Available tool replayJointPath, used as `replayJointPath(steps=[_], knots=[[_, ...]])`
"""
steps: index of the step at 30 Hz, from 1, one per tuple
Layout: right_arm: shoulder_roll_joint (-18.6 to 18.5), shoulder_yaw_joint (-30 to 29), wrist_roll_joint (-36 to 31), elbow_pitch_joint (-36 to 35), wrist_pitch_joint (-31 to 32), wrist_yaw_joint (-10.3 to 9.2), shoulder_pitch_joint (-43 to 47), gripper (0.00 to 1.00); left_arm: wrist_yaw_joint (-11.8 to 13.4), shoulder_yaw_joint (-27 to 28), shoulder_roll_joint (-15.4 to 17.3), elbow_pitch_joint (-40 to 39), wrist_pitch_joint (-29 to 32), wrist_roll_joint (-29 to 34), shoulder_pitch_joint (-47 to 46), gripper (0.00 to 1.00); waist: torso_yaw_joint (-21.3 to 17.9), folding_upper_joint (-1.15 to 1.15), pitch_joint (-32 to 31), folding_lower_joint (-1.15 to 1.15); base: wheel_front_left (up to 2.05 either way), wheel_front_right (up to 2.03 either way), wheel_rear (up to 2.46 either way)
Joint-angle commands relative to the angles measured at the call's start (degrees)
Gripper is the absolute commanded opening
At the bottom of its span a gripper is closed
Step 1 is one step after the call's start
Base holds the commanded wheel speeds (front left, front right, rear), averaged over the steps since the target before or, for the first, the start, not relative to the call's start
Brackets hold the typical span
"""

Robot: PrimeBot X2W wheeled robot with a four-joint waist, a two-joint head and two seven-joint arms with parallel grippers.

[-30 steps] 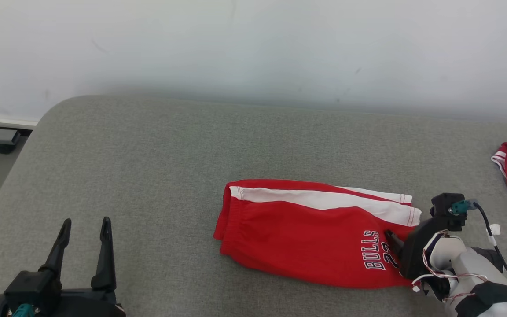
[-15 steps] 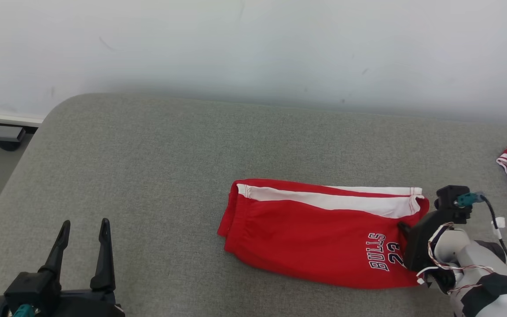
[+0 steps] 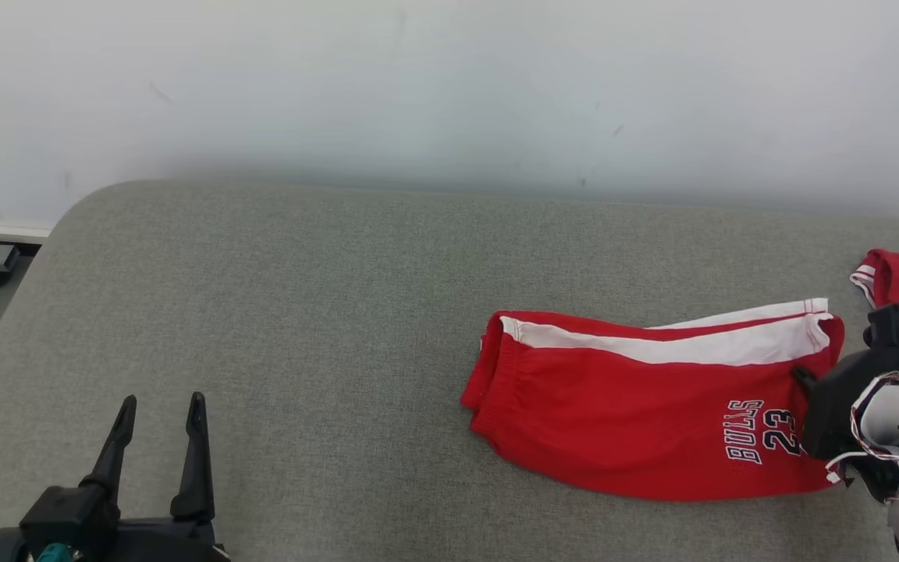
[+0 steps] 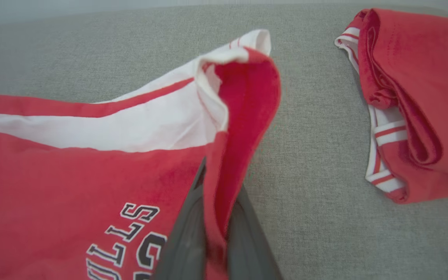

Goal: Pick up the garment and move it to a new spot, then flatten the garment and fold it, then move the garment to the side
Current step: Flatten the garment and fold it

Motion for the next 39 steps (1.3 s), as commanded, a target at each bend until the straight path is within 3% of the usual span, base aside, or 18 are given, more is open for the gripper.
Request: replayJointPath(steps=[1, 17, 21, 39], knots=[[-0.43, 0.25, 1.79, -1.21, 0.75, -0.06, 0.65, 0.0, -0.01, -0.08, 0.06, 0.25, -0.43, -0.38, -0.32, 1.0, -0.19, 0.0, -0.03, 0.0, 0.0, 0.0, 0.0], [-0.2, 1.52, 27.12, -23.85, 16.26, -0.05, 5.58, 0.0, 0.0, -0.81, -0.18, 1.58, -1.42, -1.3, -0.81, 1.0, 0.64, 0.0, -0.47, 0.0, 0.0, 0.0, 0.0], [0.14, 1.7, 26.95, -24.07, 16.5, -0.05, 4.82, 0.0, -0.11, -1.09, -0.42, 1.97, -1.56, -1.56, -1.03, 1.0, 1.43, 0.0, -0.27, 0.0, 0.0, 0.0, 0.0], [8.23, 2.09, 24.27, -16.12, 16.5, -0.05, -2.47, 0.0, -0.52, -2.38, -1.62, 4.36, -3.03, -2.48, -2.53, 1.0, 5.44, 0.0, 1.21, 0.0, 0.0, 0.0, 0.0]])
